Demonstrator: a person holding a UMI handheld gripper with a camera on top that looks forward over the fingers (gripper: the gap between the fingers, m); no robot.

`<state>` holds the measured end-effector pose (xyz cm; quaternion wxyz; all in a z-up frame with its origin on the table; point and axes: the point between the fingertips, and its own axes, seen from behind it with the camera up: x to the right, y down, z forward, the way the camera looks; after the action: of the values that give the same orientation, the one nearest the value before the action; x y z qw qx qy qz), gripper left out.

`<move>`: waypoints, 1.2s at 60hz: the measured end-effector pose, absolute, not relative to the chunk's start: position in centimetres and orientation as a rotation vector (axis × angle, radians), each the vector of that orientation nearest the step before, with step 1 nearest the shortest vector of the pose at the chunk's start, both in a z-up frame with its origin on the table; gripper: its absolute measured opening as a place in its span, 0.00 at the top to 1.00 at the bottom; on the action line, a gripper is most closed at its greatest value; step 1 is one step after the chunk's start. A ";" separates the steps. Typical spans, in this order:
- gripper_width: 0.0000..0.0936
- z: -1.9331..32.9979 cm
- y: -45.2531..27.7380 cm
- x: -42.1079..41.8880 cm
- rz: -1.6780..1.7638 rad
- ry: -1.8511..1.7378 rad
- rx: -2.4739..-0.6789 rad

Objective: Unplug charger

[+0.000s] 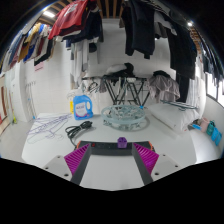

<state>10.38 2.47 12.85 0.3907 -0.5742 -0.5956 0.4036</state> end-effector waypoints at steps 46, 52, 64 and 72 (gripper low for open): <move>0.72 2.1 6.2 -6.3 1.012 -1.488 -1.528; 0.84 2.1 5.8 -6.6 1.059 -1.503 -1.531; 0.90 4.1 6.5 -6.4 1.086 -1.487 -1.548; 0.90 15.5 9.4 -8.7 1.177 -1.301 -1.428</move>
<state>-8.69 9.43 15.53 0.4256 -0.5713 -0.5203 0.4710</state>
